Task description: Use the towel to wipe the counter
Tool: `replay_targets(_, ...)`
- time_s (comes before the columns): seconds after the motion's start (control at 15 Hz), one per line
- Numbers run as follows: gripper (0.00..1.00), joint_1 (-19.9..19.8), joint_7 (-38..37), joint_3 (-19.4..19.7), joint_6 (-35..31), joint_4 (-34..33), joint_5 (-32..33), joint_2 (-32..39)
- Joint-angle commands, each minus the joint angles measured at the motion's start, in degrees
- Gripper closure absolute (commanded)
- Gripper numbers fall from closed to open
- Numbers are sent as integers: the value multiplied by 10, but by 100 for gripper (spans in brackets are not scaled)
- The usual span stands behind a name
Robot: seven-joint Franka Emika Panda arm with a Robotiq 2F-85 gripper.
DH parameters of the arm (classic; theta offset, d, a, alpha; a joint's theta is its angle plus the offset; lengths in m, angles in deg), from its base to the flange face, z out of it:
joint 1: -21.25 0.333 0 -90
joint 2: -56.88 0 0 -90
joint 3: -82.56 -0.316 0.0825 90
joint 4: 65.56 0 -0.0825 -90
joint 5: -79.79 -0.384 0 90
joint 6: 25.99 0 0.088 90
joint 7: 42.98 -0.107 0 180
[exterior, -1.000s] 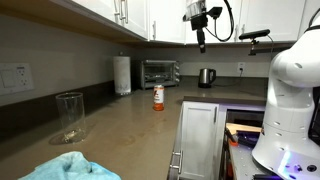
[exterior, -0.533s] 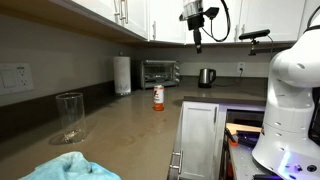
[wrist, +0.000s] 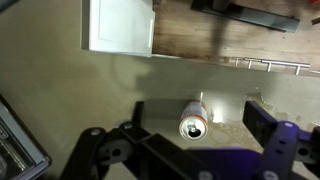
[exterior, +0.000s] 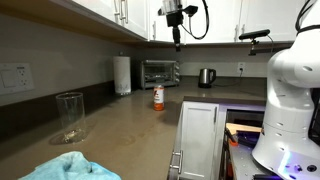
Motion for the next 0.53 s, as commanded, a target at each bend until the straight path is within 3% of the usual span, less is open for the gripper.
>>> replay_targets(0.0, 0, 15, 54, -10, -15, -60, -1, 58)
replay_targets(0.27, 0, 29, 106, -17, -46, -69, -16, 71)
replay_targets(0.33, 0, 21, 71, -21, -35, -59, -8, 64)
replay_targets(0.47, 0, 25, 82, -24, -41, -60, -8, 67)
